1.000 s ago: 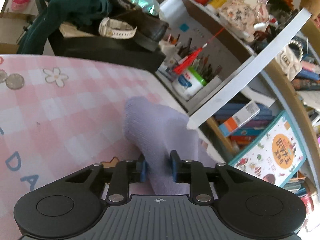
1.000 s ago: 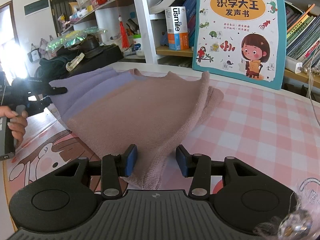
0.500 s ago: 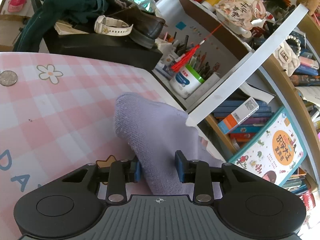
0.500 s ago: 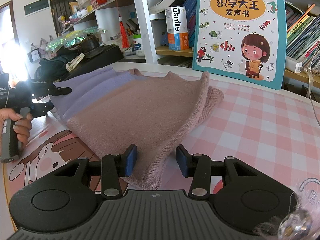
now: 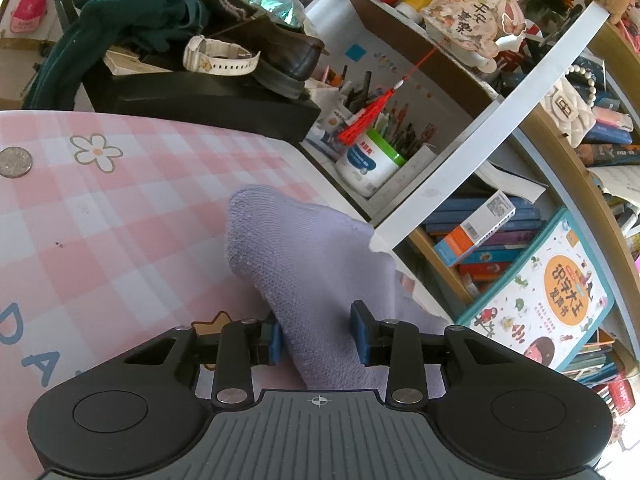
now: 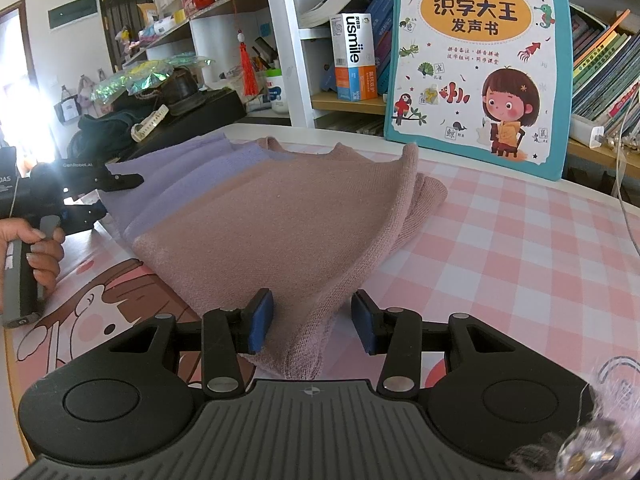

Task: Fold clothes
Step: 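Regrasp the lavender side edge with the left gripper and straighten it, then lift the lavender half with the left gripper and fold it over the pink half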

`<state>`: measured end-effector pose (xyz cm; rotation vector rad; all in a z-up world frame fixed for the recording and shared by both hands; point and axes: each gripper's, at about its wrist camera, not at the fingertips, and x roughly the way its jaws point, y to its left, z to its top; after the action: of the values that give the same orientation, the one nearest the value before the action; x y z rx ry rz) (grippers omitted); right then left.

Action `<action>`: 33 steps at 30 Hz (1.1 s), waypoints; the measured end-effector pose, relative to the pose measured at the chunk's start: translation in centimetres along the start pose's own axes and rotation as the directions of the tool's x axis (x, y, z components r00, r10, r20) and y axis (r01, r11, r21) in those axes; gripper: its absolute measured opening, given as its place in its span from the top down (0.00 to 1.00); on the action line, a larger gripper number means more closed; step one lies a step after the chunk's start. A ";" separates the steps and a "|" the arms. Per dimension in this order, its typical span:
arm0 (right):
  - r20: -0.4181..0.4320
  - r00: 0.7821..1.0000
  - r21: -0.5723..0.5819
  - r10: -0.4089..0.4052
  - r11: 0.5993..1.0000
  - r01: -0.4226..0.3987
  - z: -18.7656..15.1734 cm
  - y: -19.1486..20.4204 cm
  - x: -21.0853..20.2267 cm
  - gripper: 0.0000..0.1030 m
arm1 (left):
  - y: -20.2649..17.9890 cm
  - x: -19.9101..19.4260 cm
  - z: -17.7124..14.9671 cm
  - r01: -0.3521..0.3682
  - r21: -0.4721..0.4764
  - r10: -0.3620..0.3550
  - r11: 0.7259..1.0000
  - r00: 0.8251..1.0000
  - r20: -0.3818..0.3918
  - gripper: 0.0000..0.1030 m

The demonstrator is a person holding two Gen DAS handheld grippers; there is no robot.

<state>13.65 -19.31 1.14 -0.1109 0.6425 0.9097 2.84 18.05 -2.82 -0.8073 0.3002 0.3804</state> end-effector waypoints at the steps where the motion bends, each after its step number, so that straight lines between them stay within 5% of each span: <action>1: -0.001 1.000 0.002 0.006 1.000 -0.006 0.0 -0.1 -0.1 0.59 | 0.0 0.0 0.0 0.000 0.000 0.000 1.000 1.000 0.001 0.67; 19: -0.006 1.000 -0.032 0.010 0.999 -0.010 -0.4 0.0 -0.6 0.59 | 0.1 0.0 0.1 -0.003 -0.004 0.003 1.000 1.000 0.002 0.67; 26: -0.006 1.000 -0.031 0.012 0.999 -0.012 -0.4 0.0 -0.6 0.58 | 0.2 -0.1 0.4 0.000 -0.058 -0.001 0.998 1.000 -0.028 0.88; 33: -0.007 1.000 -0.033 0.014 0.999 -0.015 -0.4 0.0 -0.6 0.57 | -5.0 -2.3 0.3 0.069 0.110 -0.073 0.992 0.997 0.031 0.89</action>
<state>13.23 -19.84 1.14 -0.1393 0.6356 0.9345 3.07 14.63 1.54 -0.7018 0.2567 0.3087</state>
